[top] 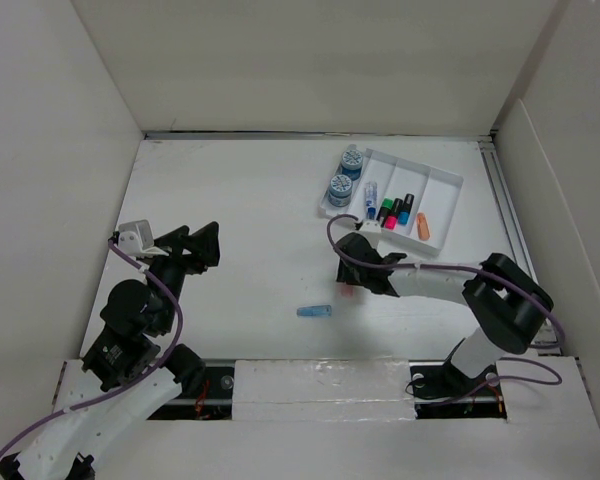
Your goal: Organize the desk
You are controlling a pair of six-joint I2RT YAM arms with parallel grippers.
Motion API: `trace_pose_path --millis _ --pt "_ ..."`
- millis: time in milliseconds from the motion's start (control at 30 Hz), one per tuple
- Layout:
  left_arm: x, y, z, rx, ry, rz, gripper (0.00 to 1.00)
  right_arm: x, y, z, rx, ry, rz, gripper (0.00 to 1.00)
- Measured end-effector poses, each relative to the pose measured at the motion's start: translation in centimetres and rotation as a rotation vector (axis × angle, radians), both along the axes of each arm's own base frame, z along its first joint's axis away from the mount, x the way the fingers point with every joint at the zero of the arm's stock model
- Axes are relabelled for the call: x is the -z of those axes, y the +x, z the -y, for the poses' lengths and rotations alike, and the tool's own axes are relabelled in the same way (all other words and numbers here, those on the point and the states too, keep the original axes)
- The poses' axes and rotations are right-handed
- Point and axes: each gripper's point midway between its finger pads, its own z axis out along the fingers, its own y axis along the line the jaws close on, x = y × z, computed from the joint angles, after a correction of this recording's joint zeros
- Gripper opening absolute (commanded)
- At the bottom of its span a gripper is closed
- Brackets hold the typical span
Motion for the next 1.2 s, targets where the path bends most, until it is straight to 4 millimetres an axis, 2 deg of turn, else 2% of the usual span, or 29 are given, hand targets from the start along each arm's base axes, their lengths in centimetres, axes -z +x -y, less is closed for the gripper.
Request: trace_pose_path --millis 67,100,167,300,367,433,500,633,733,800,833,867,900,1000,1067,1100,1133,1167,1200 --pt "0.0 0.0 0.0 0.000 0.000 0.000 0.67 0.1 -0.1 0.0 -0.008 -0.017 0.004 0.35" --pt "0.0 0.0 0.0 0.000 0.000 0.000 0.67 0.1 0.0 0.1 -0.007 -0.021 0.007 0.27" --pt "0.0 0.0 0.0 0.000 0.000 0.000 0.67 0.2 0.0 0.1 -0.004 -0.022 0.008 0.20" --pt "0.0 0.0 0.0 0.000 0.000 0.000 0.67 -0.2 0.2 0.5 0.004 -0.019 0.008 0.17" --pt "0.0 0.0 0.0 0.000 0.000 0.000 0.67 -0.5 0.4 1.4 0.011 -0.022 0.001 0.17" --pt "0.0 0.0 0.0 0.000 0.000 0.000 0.67 -2.5 2.0 3.3 0.071 0.014 0.040 0.17" --pt "0.0 0.0 0.0 0.001 0.000 0.000 0.67 -5.3 4.2 5.9 0.146 0.059 0.110 0.17" --pt "0.0 0.0 0.1 0.003 0.000 0.001 0.67 -11.6 8.7 13.7 0.375 0.135 0.306 0.19" --pt "0.0 0.0 0.2 0.009 0.001 0.001 0.67 -13.8 10.6 19.5 0.546 0.139 0.408 0.21" --pt "0.0 -0.1 0.2 0.012 0.001 0.001 0.67 -13.4 11.6 22.4 0.630 0.127 0.426 0.27" --pt "0.0 -0.1 0.2 0.012 0.001 0.001 0.67 -12.9 12.0 23.5 0.659 0.115 0.417 0.35" --pt "0.0 -0.1 0.2 0.012 0.001 0.001 0.67 -12.1 12.5 24.6 0.690 0.100 0.400 0.44" --pt "0.0 -0.1 0.2 0.012 0.000 0.002 0.67 -11.2 12.9 25.4 0.712 0.085 0.376 0.58" --pt "-0.2 -0.2 0.1 0.011 -0.004 0.007 0.67 -9.2 13.9 26.6 0.734 0.053 0.316 0.75" --pt "-0.2 -0.2 0.0 0.011 -0.006 0.009 0.67 -9.3 14.0 26.6 0.726 0.048 0.312 0.79" --pt "-0.2 -0.2 0.0 0.011 -0.006 0.009 0.67 -9.8 14.0 26.3 0.716 0.052 0.322 0.79" --pt "-0.2 -0.2 0.0 0.011 -0.006 0.009 0.67 -10.4 14.0 25.8 0.699 0.059 0.336 0.74" --pt "-0.2 -0.2 0.0 0.011 -0.005 0.009 0.67 -11.3 14.0 25.0 0.672 0.069 0.355 0.50" --pt "-0.2 -0.2 0.0 0.011 -0.006 0.009 0.67 -12.4 14.0 23.7 0.626 0.080 0.375 0.36"
